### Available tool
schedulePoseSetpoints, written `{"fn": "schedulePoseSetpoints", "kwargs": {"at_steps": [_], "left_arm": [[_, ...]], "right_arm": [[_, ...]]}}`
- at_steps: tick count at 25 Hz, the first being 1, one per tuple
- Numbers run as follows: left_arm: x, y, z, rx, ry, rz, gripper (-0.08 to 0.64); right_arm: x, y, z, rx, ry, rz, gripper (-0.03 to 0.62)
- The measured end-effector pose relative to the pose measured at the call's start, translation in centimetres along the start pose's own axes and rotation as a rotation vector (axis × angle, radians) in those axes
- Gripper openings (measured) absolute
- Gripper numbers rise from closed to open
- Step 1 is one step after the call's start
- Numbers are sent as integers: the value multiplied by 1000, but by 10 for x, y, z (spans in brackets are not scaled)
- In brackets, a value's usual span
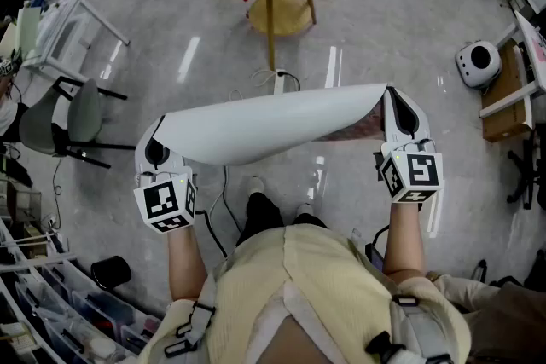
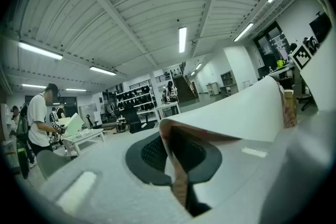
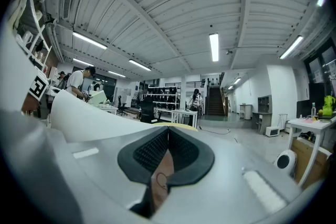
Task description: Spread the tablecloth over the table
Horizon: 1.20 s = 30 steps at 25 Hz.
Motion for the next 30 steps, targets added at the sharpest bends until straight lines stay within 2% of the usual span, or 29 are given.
{"fn": "schedulePoseSetpoints", "kwargs": {"at_steps": [13, 23, 30], "left_arm": [[9, -10, 19, -5, -51, -28, 6], [9, -31, 19, 32, -24, -25, 6], [10, -37, 21, 21, -19, -11, 6]], "right_arm": [[-11, -14, -2, 25, -7, -24, 8], [-23, -29, -4, 49, -13, -38, 8], [-20, -38, 2, 51, -21, -25, 8]]}}
Point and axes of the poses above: the fingertips, and each gripper's own axes: x forward along the fingers, y to its left, z out of its top, the point moved 9 cm from there along -x, backward along the fingers, and after that the axes turned 6 degrees about z, right-handed, at the moved point
